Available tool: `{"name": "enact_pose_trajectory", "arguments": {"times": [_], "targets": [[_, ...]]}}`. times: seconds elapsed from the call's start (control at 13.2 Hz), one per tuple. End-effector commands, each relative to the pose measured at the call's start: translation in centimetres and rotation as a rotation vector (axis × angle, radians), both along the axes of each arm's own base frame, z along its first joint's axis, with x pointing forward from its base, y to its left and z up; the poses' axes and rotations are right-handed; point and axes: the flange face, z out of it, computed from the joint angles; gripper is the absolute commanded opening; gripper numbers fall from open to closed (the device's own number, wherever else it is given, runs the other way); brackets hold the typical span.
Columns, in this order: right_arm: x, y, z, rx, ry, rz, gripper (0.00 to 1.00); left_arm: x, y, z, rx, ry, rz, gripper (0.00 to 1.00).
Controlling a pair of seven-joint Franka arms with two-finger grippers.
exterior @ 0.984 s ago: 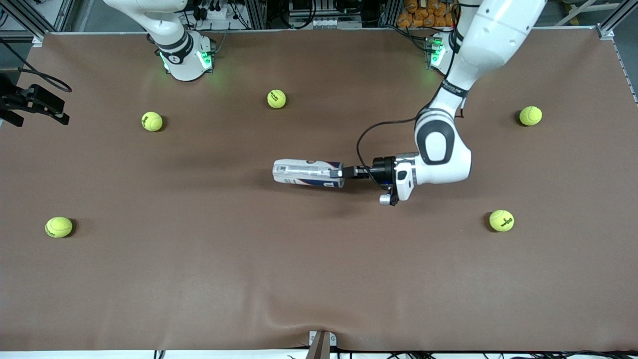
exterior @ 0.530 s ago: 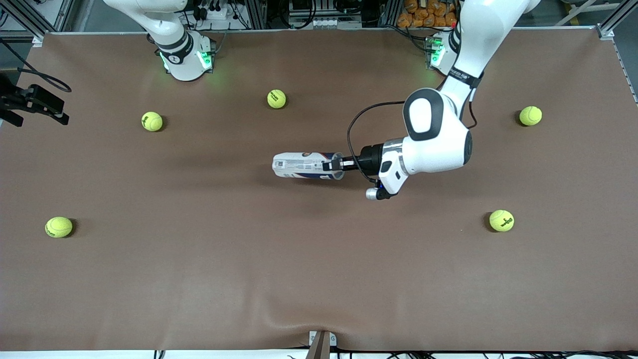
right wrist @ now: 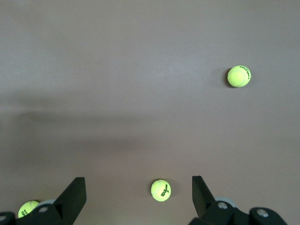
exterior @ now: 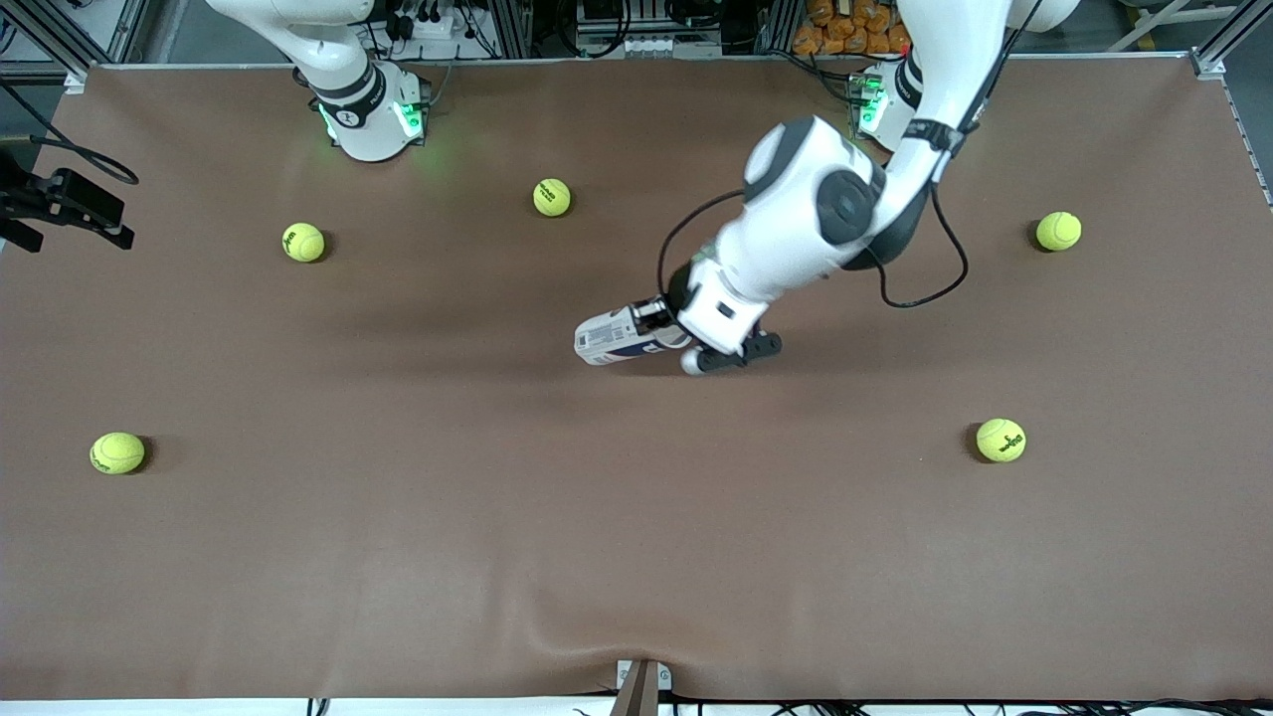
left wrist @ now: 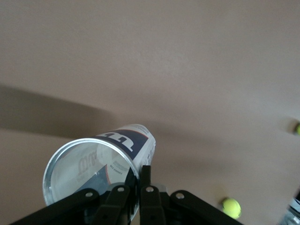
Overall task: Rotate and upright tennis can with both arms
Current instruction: 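Lift the can with the left gripper and rotate it upright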
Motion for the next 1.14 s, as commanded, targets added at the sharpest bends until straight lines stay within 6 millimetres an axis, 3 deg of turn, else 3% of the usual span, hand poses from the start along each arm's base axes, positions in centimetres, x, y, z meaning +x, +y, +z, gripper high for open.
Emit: {"name": "enact_pose_trajectory", "arguments": {"times": [0.0,0.15,0.53,0.83,0.98,1.06], "targets": [[-0.8,-0.2,0.5,-0.006,-0.01,-0.001,1.0,-1.4,-2.2,2.0,0.101,-0.015,0.011,0.0],[-0.8,-0.3,0.5,-0.006,-0.01,-0.002,1.0,-3.4,-4.0,1.9,0.192,-0.041,-0.002,0.0],[-0.8,-0.3,0.5,-0.006,-0.01,-0.002,1.0,-4.8,-8.4,-1.5,0.423,-0.049,0.021,0.0],[-0.8,-0.3,0.5,-0.006,-0.01,-0.002,1.0,-6.7,-9.5,-2.8,0.506,-0.035,0.008,0.0],[-0.8,-0.3,0.5,-0.006,-0.01,-0.002,1.0,-7.9,-10.7,-5.2,0.545,-0.033,0.03,0.0],[-0.8,-0.3,0.5,-0.006,-0.01,-0.002,1.0,-8.1,-10.9,-5.3,0.562,-0.054,0.032,0.0]]}}
